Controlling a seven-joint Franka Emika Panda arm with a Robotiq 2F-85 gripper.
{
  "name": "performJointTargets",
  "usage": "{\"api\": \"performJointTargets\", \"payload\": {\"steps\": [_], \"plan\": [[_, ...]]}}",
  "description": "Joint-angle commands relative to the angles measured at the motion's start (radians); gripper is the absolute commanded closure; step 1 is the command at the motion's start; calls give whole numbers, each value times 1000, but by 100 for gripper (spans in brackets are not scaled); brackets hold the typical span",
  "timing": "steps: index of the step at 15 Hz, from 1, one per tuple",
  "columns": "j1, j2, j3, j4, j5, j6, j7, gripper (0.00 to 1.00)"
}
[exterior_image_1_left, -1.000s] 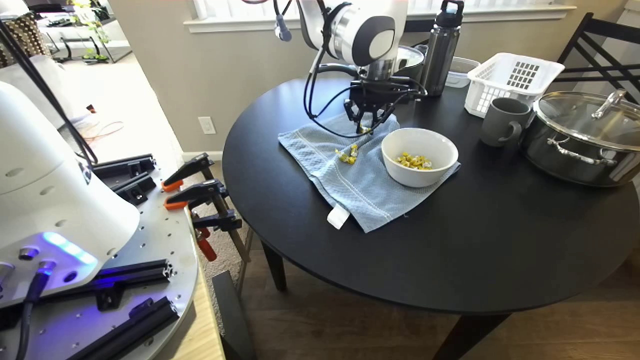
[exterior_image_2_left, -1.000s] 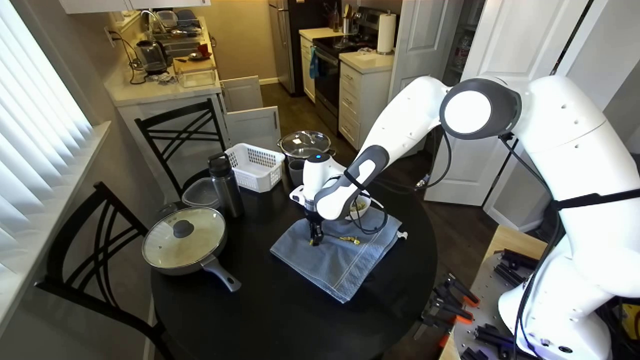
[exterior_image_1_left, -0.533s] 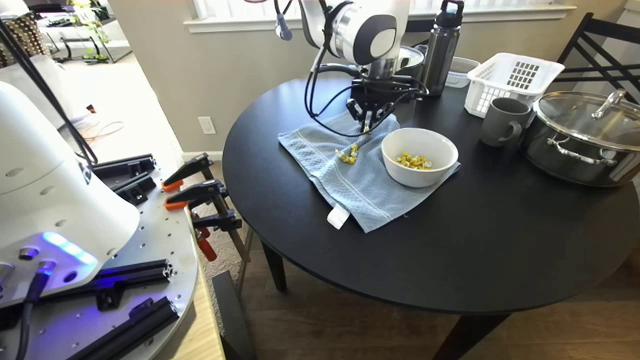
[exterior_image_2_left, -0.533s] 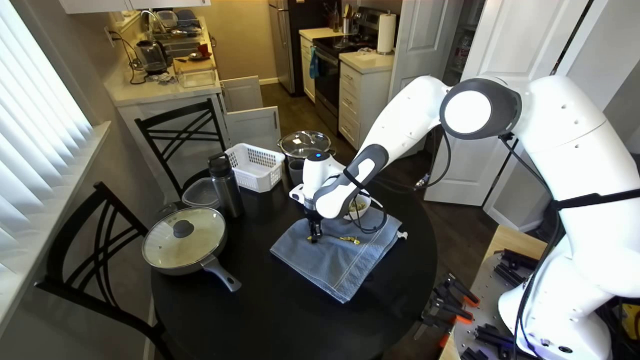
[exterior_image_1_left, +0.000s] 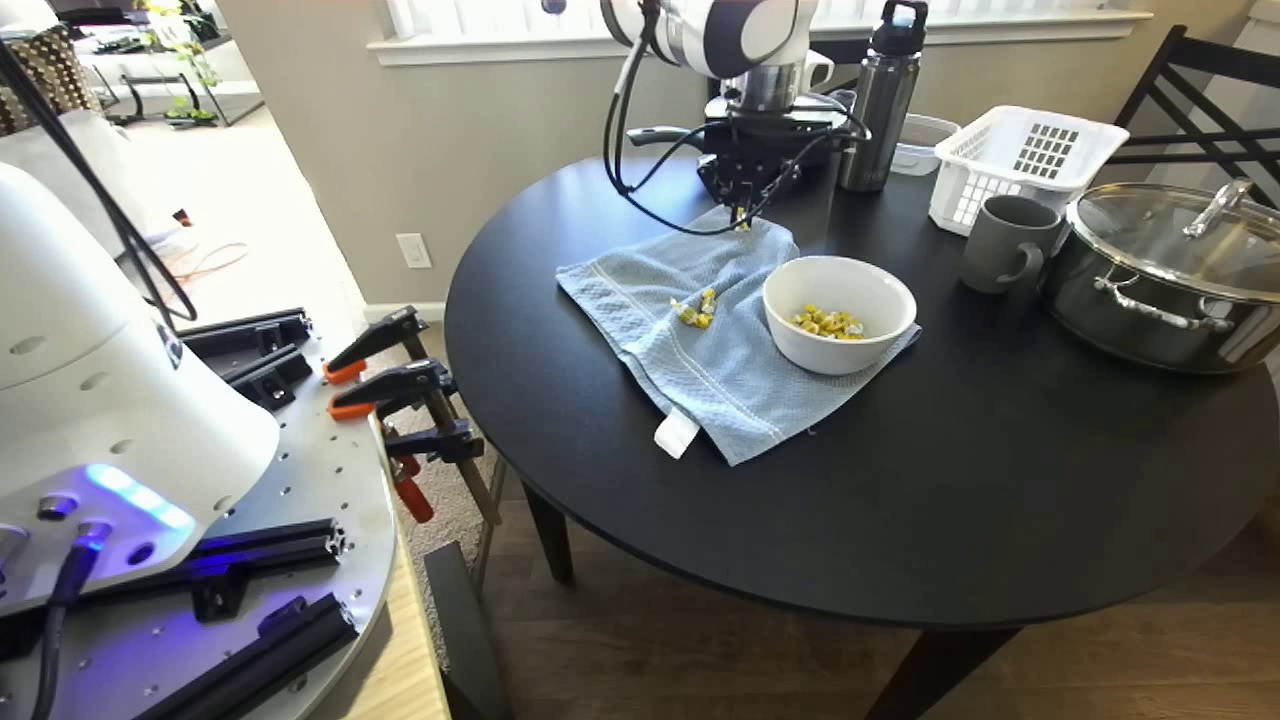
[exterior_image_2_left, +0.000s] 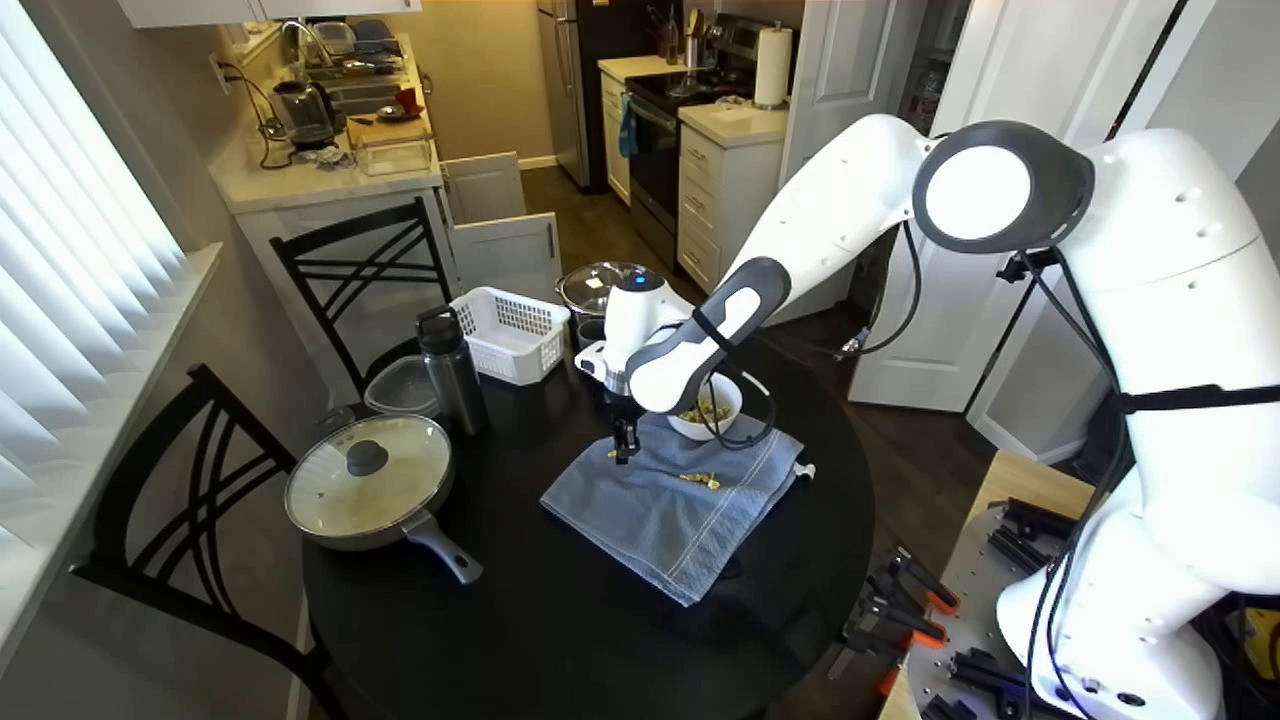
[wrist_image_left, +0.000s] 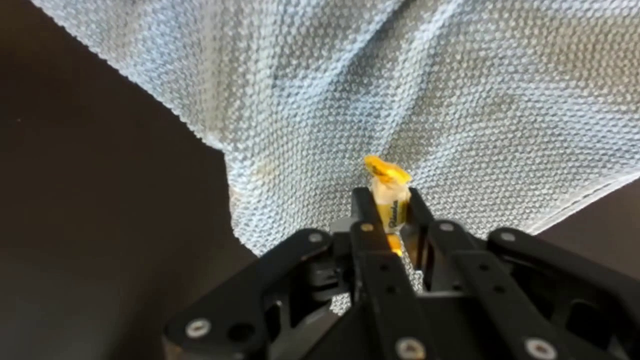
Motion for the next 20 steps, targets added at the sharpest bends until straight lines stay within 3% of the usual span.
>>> {"api": "performJointTargets", "payload": {"steps": [1,6,11,12,13,15,20], "plan": [[17,-151,-54,-123,21,3,19,96],[84,-232,-210,-181,-50,43,109,96],[148,-219,-363,-195,-168,86,269,96],[157,-217,-382,-200,-187,93,299,69],[166,-217,-399,-205,-203,100,328,57],[169,-224,-405,-220,-212,104,347,46],[2,-283,-145,-314,-16,98,65,14]]}}
